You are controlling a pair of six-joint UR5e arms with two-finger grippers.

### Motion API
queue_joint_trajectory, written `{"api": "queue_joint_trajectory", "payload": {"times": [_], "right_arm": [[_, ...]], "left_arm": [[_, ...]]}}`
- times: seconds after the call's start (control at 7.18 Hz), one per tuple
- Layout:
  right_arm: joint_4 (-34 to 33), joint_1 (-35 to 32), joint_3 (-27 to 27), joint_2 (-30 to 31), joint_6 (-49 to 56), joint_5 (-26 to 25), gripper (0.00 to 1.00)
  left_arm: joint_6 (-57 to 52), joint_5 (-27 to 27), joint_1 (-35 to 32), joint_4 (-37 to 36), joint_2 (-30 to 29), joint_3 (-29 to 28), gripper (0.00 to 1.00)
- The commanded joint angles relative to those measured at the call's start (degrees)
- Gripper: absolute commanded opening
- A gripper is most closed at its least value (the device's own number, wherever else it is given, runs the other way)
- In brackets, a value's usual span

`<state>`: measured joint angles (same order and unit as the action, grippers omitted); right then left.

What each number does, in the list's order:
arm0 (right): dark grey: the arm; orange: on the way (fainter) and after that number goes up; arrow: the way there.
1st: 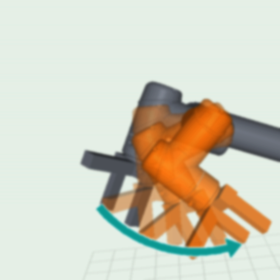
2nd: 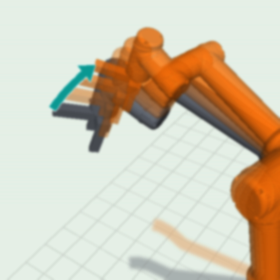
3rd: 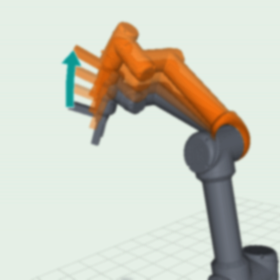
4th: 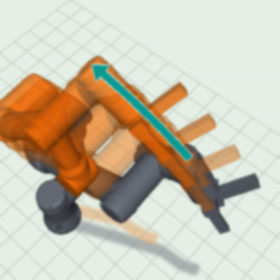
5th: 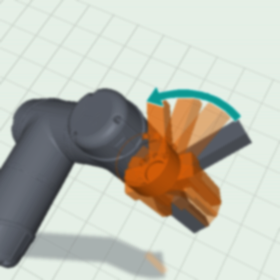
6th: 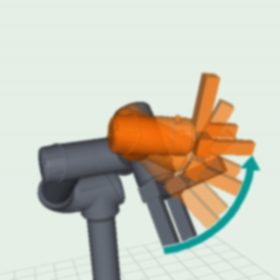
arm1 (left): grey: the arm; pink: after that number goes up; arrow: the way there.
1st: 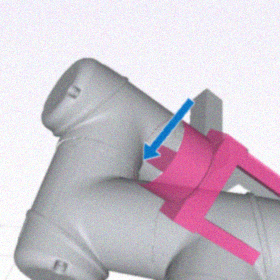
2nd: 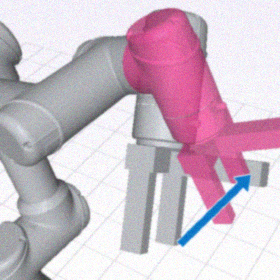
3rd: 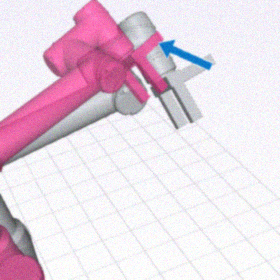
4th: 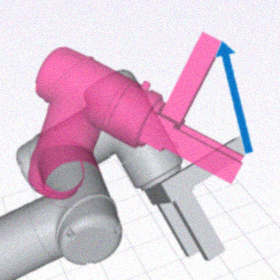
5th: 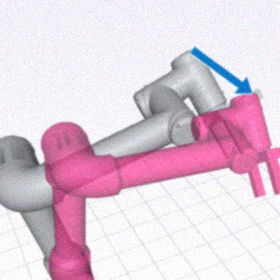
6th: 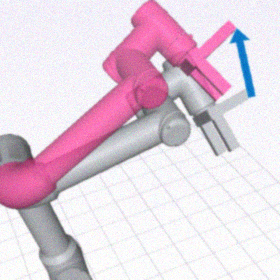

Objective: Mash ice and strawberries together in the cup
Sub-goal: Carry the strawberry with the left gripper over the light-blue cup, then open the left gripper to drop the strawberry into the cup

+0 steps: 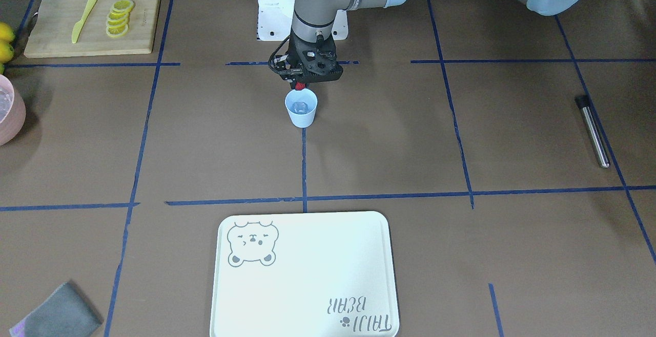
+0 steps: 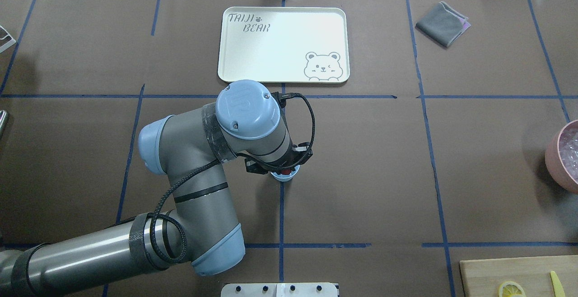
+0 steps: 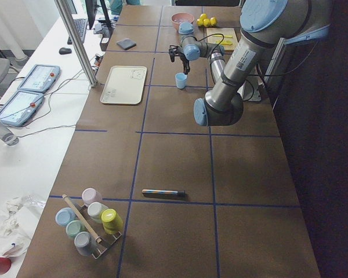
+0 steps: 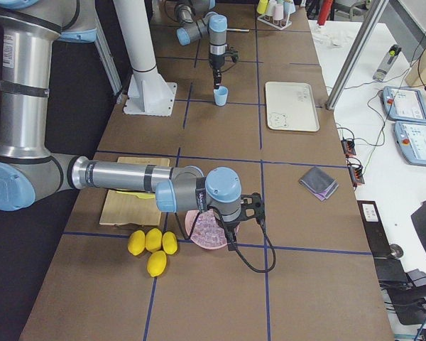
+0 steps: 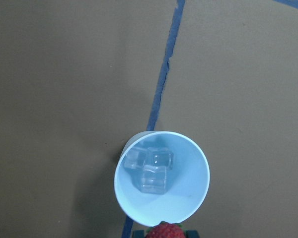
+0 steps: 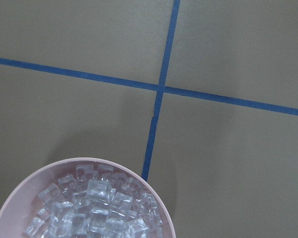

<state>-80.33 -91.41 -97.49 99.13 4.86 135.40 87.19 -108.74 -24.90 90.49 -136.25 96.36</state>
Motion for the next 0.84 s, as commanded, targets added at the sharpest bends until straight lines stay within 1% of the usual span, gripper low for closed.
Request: {"api": "queue_joint_trajectory", "payload": {"times": [0.0,0.28,0.42,0.56,0.7], "right_arm": [[0.00,0.00,-0.15,-0.07,0.06,0.03,0.99],[0.00,0.00,-0.24,-0.07,-0.03,0.03,0.99],[0.00,0.00,-0.24,-0.07,-0.03,0.03,0.99],[0.00,0.00,-0.24,0.01,-0.03,0.12,0.99],[0.00,0.00,-0.24,-0.07,-0.03,0.12,0.99]], "left_arm": [[-0.26,0.90,-0.41,1.01,0.02,-0.74,0.01],[-0.26,0.90,-0.41,1.01,0.37,-0.74,0.02],[-0.26,0.90,-0.41,1.01,0.38,-0.83,0.04],[-0.26,0.98,-0.41,1.01,0.38,-0.83,0.23],[-0.26,0.90,-1.11,1.10,0.38,-0.83,0.68]]}}
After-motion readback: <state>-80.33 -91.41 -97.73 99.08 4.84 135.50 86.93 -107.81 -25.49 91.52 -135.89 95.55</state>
